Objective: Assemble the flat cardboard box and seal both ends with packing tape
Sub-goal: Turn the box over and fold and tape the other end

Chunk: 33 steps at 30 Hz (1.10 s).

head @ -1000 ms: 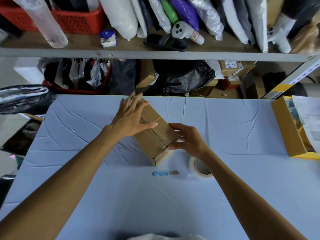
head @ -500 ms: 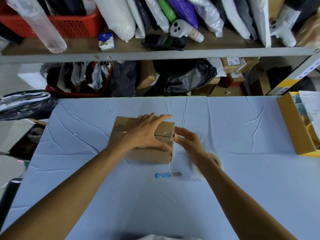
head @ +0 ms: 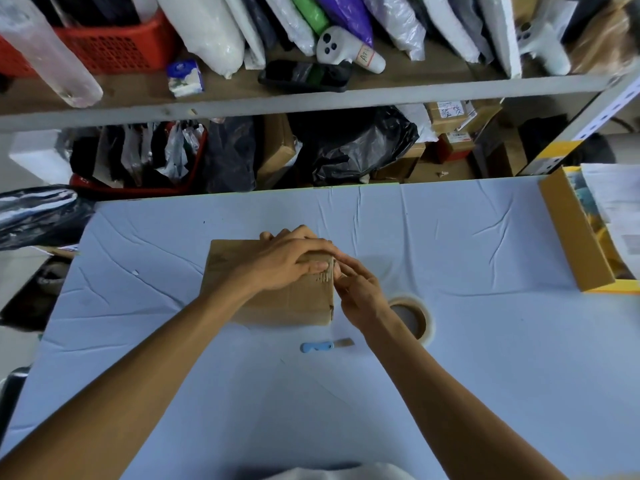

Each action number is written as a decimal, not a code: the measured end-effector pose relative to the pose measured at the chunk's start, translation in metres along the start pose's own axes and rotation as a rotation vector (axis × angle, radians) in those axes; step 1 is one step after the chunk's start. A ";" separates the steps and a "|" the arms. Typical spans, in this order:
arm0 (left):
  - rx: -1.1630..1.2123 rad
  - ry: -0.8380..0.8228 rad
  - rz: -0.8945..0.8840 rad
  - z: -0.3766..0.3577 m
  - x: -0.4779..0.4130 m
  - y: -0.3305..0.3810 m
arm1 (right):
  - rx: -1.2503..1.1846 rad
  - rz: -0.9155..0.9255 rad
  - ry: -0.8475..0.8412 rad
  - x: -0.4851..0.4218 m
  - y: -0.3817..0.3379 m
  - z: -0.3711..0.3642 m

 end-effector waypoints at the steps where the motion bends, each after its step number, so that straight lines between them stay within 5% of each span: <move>1: -0.016 -0.027 -0.005 -0.001 -0.001 0.001 | 0.035 0.025 0.005 0.000 -0.001 0.002; 9: 0.003 -0.086 -0.031 0.000 -0.008 0.004 | 0.610 0.254 0.187 0.012 -0.035 0.012; 14: -0.091 -0.149 -0.045 -0.008 -0.008 0.008 | 0.770 0.219 0.141 0.016 -0.035 0.016; 21: -0.181 -0.304 -0.034 -0.013 -0.010 0.013 | 1.326 0.190 0.140 0.016 -0.058 0.075; 33: -0.019 -0.055 -0.044 -0.008 -0.008 0.009 | 2.007 -0.047 -0.275 0.037 -0.021 0.112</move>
Point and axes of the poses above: each hand's wrist, its own x-axis away from the middle knuckle, its own z-axis out of the back of the hand, y = z × x, the point moved 8 cm from there along -x, towards the middle knuckle, and after that the axes turned 2 degrees about x, right-handed, at the moved point
